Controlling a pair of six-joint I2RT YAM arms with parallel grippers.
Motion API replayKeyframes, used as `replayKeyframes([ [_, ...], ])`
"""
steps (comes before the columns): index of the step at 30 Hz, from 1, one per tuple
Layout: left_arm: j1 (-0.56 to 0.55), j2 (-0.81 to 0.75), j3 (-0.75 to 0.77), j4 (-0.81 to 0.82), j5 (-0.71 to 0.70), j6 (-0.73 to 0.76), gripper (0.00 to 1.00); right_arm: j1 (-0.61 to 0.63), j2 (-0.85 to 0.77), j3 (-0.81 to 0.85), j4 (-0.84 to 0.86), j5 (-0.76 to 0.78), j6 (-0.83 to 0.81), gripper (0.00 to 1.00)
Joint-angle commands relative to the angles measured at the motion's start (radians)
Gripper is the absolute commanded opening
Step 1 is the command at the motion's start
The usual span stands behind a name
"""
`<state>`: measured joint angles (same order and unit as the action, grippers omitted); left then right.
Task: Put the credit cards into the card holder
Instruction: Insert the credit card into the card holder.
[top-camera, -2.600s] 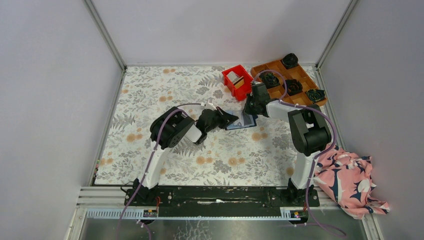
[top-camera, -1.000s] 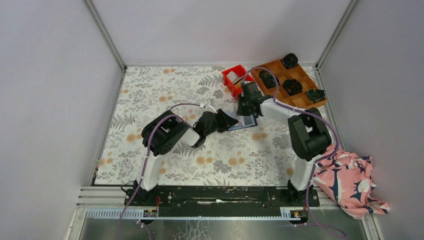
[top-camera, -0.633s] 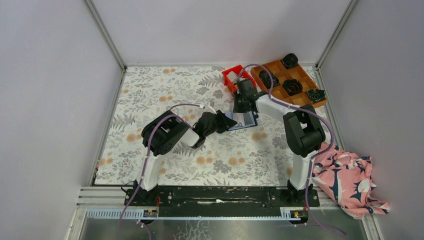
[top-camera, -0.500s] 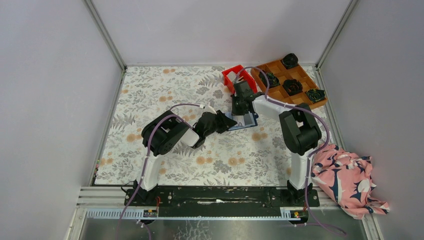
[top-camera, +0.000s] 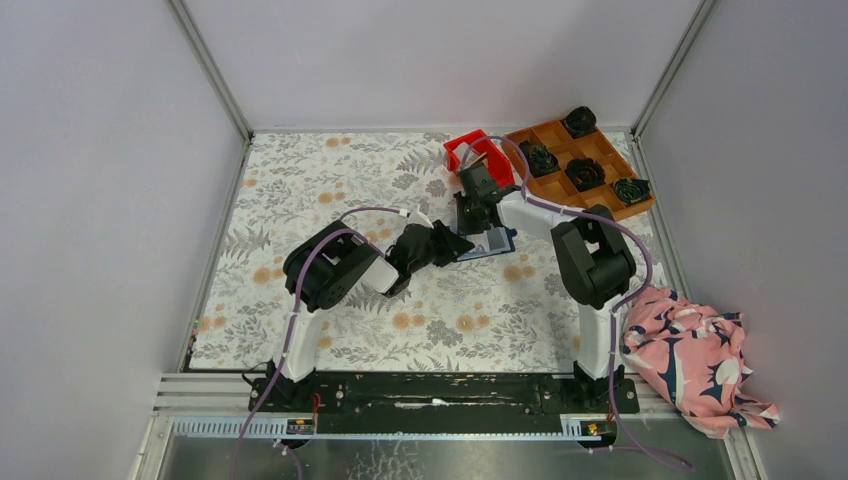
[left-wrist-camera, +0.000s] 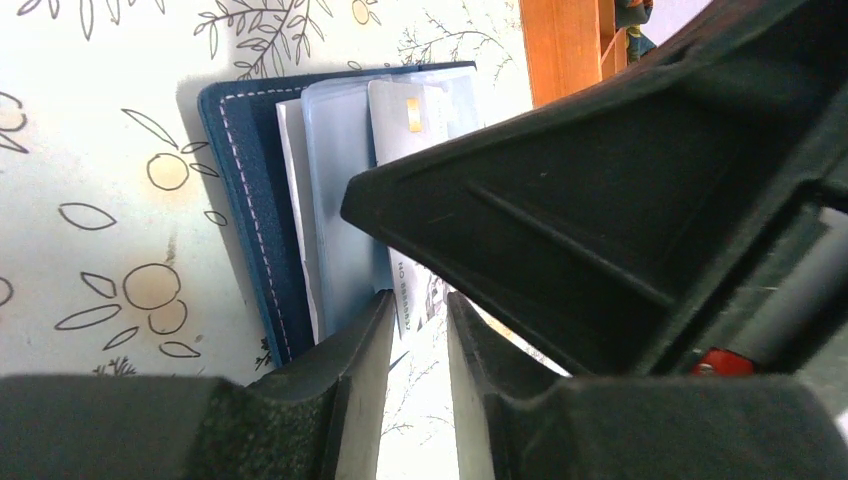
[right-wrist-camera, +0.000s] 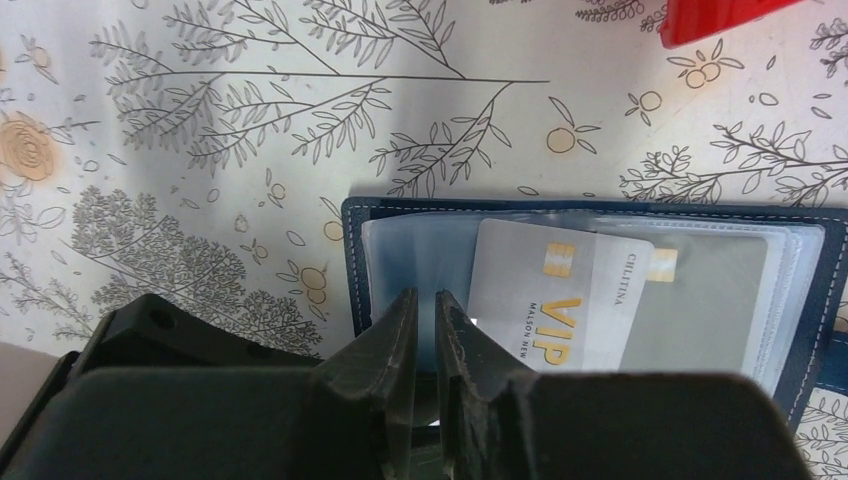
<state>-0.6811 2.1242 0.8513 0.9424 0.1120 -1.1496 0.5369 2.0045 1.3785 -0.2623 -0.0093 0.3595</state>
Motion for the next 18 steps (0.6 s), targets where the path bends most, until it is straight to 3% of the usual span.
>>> replayKeyframes([
  [1,-0.013,0.046,-0.009,-0.096,0.014,0.033,0.34,0.011,0.028,0.048,-0.040,0.021,-0.010,0.19],
  [18,-0.017,0.051,-0.003,-0.098,0.010,0.018,0.33,0.011,-0.005,0.009,-0.092,0.179,-0.060,0.19],
])
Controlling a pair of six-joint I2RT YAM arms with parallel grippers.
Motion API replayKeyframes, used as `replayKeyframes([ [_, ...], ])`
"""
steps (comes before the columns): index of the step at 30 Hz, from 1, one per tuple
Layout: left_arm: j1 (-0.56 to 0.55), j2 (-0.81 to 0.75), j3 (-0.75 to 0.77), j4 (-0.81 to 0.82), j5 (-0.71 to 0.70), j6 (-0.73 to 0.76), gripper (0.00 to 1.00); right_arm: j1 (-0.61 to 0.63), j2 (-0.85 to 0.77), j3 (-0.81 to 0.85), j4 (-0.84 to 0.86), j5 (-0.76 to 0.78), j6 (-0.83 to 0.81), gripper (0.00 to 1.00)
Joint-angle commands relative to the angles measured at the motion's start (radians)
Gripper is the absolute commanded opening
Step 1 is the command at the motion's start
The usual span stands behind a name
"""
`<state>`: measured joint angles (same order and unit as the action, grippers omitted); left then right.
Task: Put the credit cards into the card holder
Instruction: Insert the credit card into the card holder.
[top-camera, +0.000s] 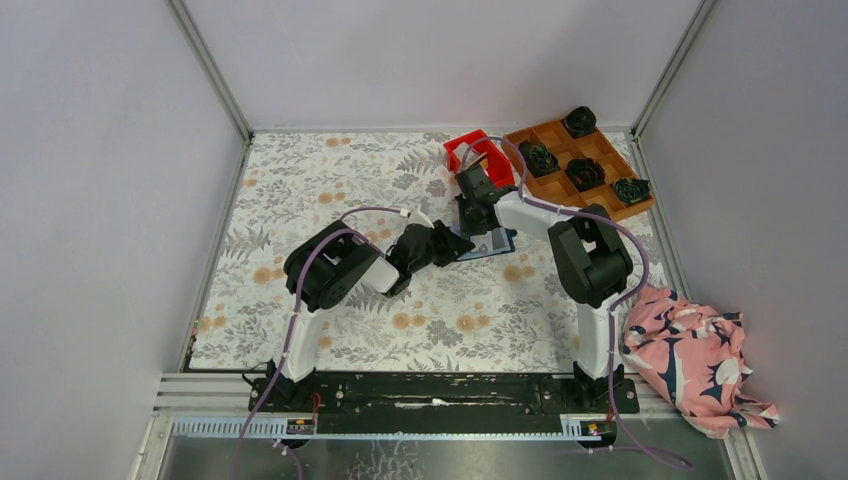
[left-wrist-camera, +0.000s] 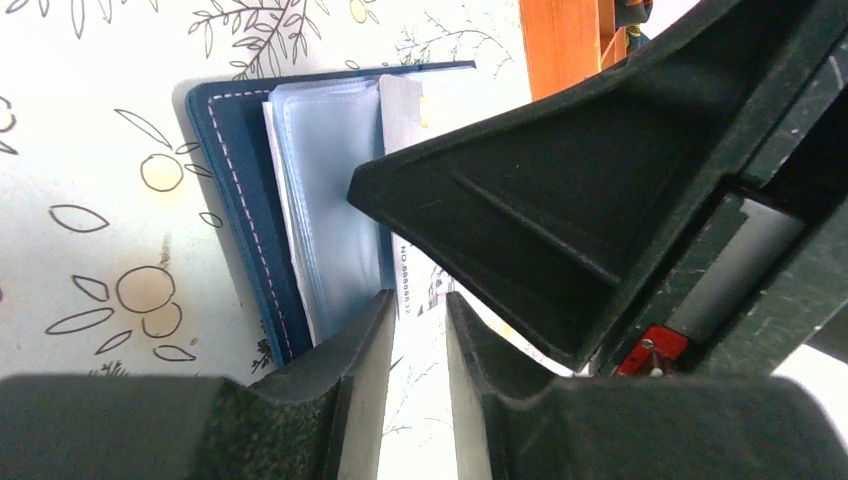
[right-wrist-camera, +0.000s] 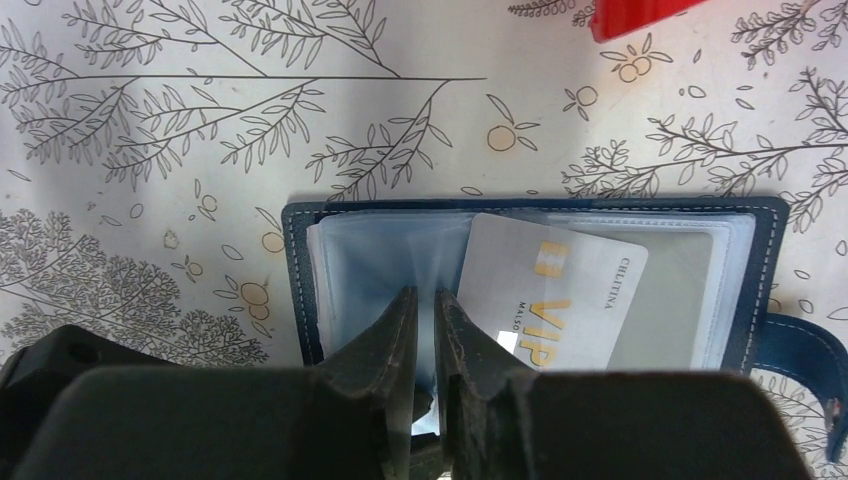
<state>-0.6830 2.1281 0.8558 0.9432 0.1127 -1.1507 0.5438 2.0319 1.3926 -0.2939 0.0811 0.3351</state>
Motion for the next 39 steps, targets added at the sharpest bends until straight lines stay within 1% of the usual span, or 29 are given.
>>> replayKeyframes([
  [1,-0.016,0.044,-0.008,-0.102,0.008,0.020,0.33,0.004,-0.034,-0.007,-0.061,0.094,-0.037,0.19],
  [9,-0.015,0.041,-0.007,-0.118,0.003,0.024,0.33,0.004,-0.049,-0.019,-0.057,0.106,-0.056,0.19],
  [24,-0.015,0.022,-0.004,-0.160,-0.019,0.035,0.29,-0.003,-0.076,-0.036,-0.070,0.157,-0.094,0.19],
  [33,-0.023,0.017,0.037,-0.266,-0.060,0.028,0.20,-0.010,-0.108,-0.058,-0.067,0.147,-0.086,0.19],
  [39,-0.039,0.024,0.061,-0.290,-0.069,0.020,0.17,-0.008,-0.114,-0.056,-0.064,0.114,-0.065,0.19],
])
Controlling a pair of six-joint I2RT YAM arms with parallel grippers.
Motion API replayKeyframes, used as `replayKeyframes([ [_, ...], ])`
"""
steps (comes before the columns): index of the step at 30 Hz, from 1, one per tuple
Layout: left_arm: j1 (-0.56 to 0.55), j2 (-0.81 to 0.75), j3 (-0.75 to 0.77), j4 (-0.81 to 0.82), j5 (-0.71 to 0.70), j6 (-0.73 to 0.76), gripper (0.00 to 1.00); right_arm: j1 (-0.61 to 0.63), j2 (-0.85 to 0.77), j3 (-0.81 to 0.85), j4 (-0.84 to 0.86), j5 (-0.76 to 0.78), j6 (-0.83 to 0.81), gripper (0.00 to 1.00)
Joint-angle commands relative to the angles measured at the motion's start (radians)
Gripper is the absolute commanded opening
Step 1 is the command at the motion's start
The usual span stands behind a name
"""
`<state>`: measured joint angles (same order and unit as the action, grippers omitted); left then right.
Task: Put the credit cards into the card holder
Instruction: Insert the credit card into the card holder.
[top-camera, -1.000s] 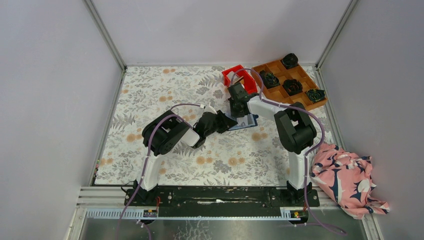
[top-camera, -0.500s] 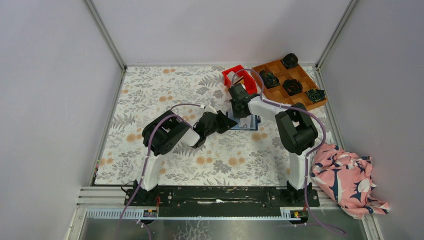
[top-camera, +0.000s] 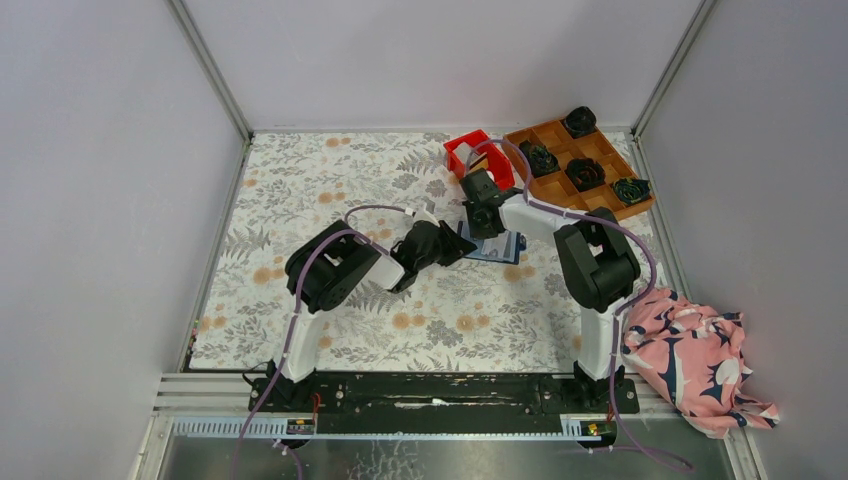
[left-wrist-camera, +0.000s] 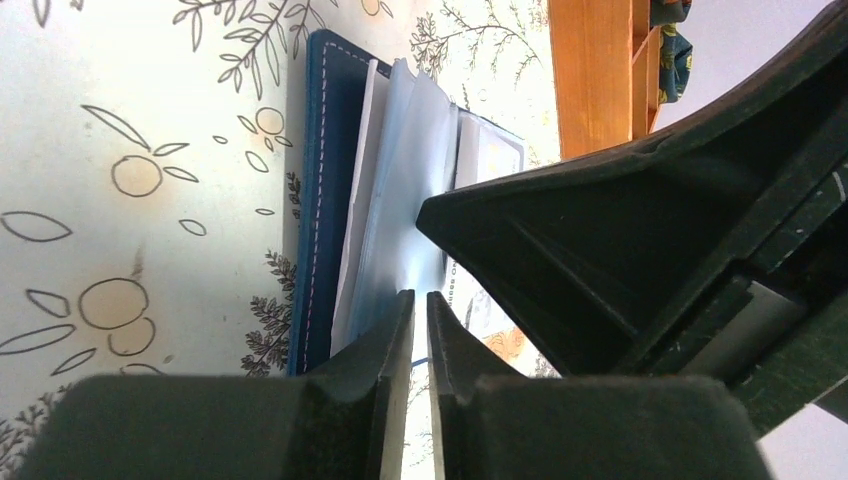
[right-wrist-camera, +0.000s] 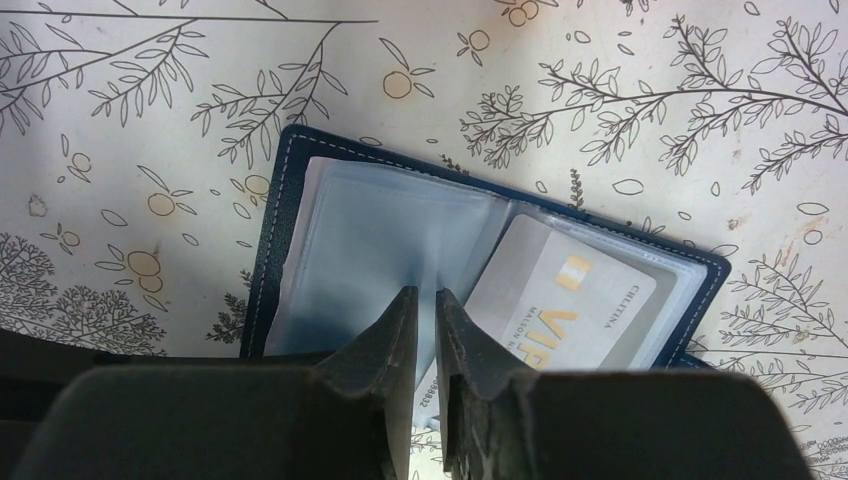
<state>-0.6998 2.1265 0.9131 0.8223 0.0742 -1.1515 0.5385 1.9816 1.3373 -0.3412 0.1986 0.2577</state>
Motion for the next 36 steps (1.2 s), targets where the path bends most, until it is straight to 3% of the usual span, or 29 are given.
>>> replayKeyframes([
  [1,-0.024,0.028,0.005,-0.173,-0.030,0.022,0.16,-0.003,-0.066,-0.005,-0.016,-0.007,0.014,0.19],
  [16,-0.027,0.007,0.014,-0.248,-0.059,0.056,0.12,-0.012,-0.214,-0.067,0.045,0.052,0.025,0.26],
  [36,-0.033,-0.017,0.017,-0.276,-0.079,0.055,0.08,-0.193,-0.300,-0.307,0.095,0.032,0.059,0.25],
])
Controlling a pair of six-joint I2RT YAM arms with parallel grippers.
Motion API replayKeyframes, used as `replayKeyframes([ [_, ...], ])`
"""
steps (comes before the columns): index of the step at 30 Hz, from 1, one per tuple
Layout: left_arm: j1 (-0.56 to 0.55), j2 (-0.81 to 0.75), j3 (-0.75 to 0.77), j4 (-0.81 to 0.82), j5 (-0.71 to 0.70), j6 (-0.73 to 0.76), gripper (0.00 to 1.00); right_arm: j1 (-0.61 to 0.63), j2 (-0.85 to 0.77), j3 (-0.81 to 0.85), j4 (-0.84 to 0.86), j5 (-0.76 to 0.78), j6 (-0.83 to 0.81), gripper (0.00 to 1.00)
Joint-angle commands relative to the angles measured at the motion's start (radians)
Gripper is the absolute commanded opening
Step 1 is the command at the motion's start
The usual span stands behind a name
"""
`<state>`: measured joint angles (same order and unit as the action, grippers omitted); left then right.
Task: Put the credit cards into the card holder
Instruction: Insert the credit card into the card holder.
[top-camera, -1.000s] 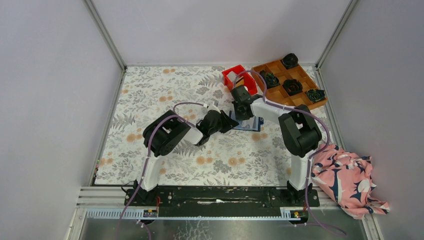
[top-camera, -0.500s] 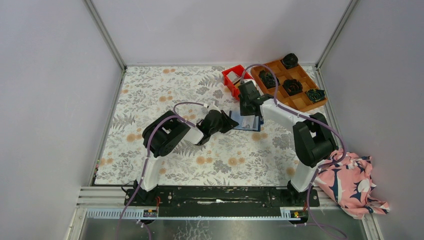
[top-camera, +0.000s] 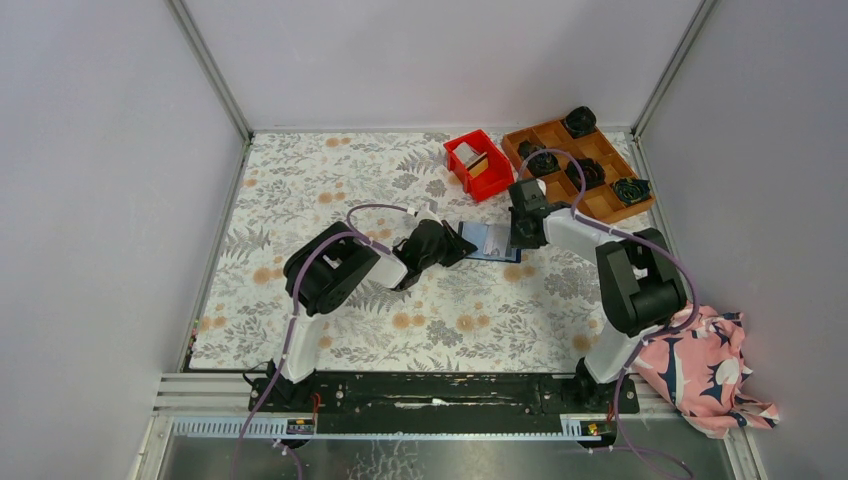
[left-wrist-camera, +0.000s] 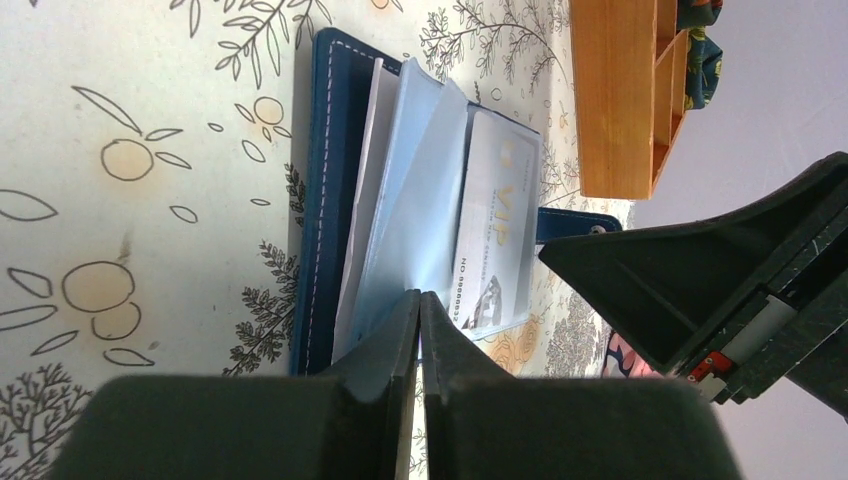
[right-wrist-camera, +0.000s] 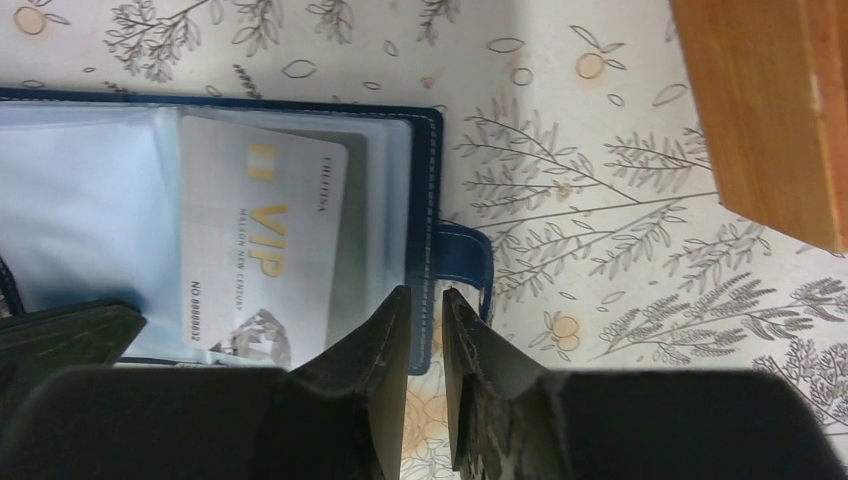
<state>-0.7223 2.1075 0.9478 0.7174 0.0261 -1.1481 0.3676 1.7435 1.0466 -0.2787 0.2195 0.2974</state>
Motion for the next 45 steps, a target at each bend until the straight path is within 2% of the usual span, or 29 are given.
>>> replayKeyframes([
  [1,-0.014,0.001,-0.012,-0.176,-0.030,0.057,0.08,-0.027,-0.061,-0.021,0.033,0.009,0.022,0.25],
  [25,-0.032,0.044,0.190,-0.377,-0.009,0.229,0.08,-0.063,0.032,-0.007,0.039,-0.057,0.029,0.24],
  [45,-0.097,-0.029,0.223,-0.462,-0.023,0.284,0.05,-0.063,0.041,-0.005,0.038,-0.077,0.030,0.24],
])
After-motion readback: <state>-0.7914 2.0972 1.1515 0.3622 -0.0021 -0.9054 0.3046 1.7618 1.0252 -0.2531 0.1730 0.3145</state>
